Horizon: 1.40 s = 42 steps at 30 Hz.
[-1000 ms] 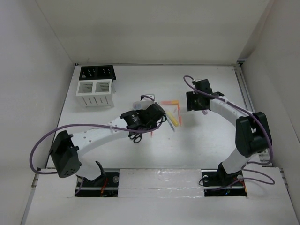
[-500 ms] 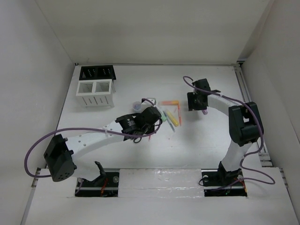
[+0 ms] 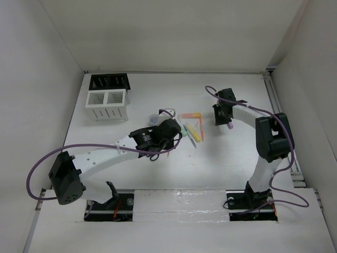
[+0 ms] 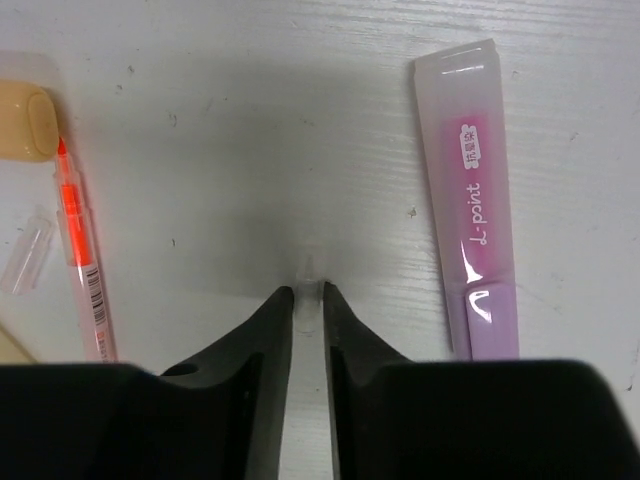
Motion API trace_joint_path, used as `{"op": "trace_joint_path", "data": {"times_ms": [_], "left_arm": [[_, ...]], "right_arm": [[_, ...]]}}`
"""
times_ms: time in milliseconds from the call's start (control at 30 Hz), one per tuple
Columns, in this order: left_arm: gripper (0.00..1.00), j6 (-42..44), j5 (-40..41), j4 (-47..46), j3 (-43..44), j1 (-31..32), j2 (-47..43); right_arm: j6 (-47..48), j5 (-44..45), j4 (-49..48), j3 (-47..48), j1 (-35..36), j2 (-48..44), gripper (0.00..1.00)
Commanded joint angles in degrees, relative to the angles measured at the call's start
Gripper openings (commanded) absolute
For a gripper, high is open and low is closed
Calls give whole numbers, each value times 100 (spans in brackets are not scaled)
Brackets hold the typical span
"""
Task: Sort the stationery into containers
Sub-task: Grab a piece of stationery with the right arm, then cap the pen
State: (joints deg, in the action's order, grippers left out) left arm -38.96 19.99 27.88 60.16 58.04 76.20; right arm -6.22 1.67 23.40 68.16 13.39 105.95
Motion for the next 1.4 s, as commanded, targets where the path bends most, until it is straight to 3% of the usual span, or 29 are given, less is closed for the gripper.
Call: {"op": "trace_joint_path", "data": {"times_ms": [0,33,67,167,367,567,800,1067,1367], "left_arm": [[0,90,215,6,321,14,-79],[0,90,216,7,321,14,-79],[0,90,216,7,321,14,-79],[0,90,216,60,382,14,-79],[0,169,269,-81,382,14,-246],[0,538,-90,-659,67,14,-588],[0,1030,-1197,-2382,-758,14,-1362],[0,1355,-2200,-3332,-1190,14,-1652],[0,1356,-2455,-3676,-1332,14,-1820]], "right_arm": [[15,0,164,320,-29,75,23],[15,0,165,321,23,75,19],[15,52,165,321,24,75,10],[15,105,218,321,76,75,0],[-46,-130,8,198,286,-249,0],[-904,-562,-914,-513,560,-2094,0],[-2626,-774,-2882,-1717,1227,-4028,0],[-4176,-774,-4974,-2860,1894,-5391,0],[-4230,-282,-4889,-3098,2212,-6024,0]]}}
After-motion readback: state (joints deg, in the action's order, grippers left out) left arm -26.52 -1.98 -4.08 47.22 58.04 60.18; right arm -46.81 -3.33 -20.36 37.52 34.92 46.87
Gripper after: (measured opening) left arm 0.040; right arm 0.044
